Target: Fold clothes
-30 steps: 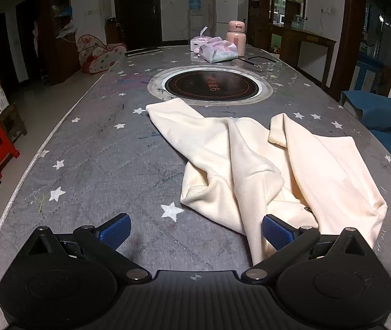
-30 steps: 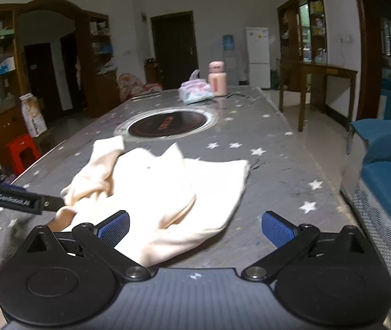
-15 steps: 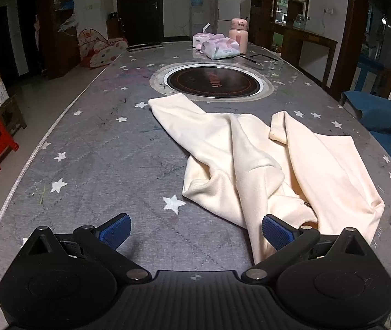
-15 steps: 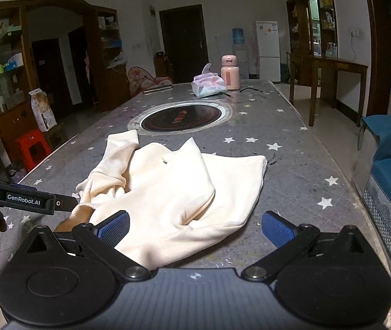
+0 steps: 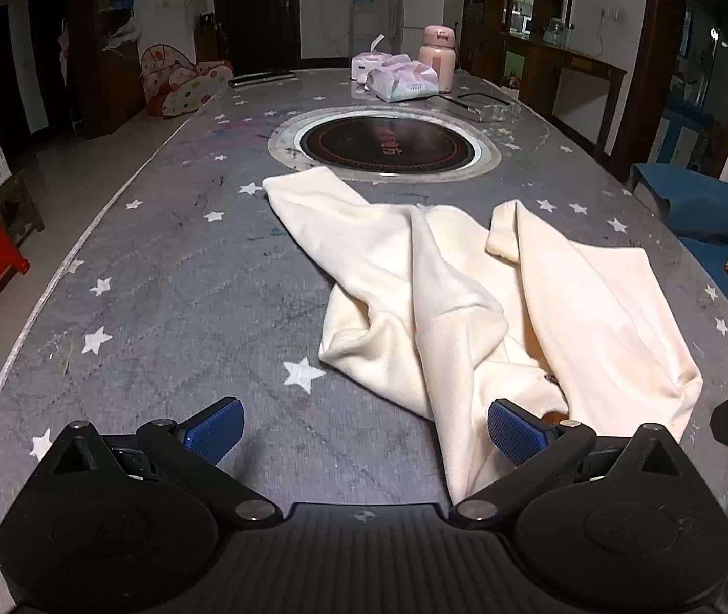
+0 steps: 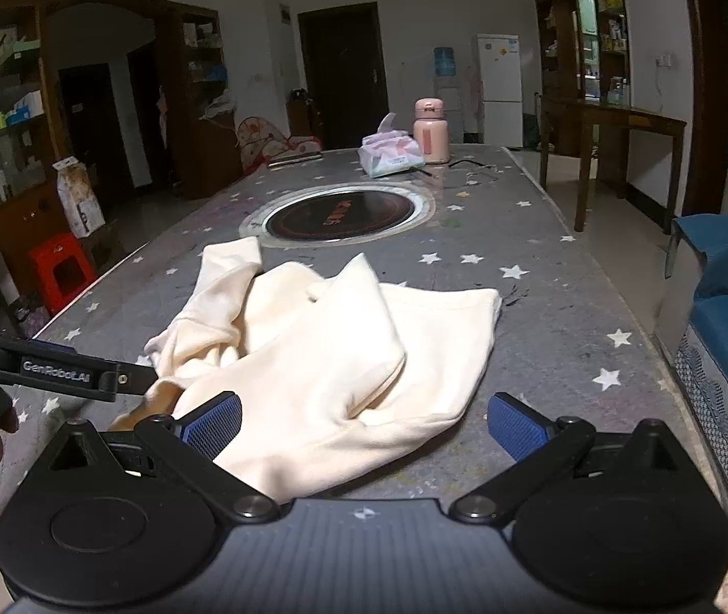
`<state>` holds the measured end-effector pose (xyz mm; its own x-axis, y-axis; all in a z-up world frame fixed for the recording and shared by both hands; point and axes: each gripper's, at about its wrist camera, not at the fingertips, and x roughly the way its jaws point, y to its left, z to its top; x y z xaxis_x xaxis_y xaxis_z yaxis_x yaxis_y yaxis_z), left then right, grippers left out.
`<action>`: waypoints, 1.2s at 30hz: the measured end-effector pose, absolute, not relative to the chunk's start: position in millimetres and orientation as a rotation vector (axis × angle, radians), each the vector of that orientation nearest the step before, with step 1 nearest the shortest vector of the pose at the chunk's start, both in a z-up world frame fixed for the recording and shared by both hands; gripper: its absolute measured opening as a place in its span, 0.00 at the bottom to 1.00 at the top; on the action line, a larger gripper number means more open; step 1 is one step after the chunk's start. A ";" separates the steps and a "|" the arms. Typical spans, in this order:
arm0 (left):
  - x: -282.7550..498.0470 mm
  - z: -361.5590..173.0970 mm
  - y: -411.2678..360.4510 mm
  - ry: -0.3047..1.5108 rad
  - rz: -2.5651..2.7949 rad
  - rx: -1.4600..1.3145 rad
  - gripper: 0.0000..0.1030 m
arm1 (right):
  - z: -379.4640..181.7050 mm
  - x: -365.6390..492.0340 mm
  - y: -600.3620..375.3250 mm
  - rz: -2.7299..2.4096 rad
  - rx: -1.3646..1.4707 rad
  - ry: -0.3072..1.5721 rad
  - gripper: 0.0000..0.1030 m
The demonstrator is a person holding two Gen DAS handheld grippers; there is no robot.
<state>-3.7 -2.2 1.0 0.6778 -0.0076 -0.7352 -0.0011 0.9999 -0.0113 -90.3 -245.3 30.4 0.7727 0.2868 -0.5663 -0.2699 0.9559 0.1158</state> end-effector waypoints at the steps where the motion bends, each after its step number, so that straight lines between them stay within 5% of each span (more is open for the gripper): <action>1: -4.3 0.3 -2.1 0.831 -0.002 -0.009 1.00 | 30.0 -91.4 -243.8 0.307 0.026 0.622 1.00; 36: -35.9 -3.4 -8.6 0.900 0.025 0.002 1.00 | 17.8 -117.0 -211.7 0.381 -0.067 0.718 1.00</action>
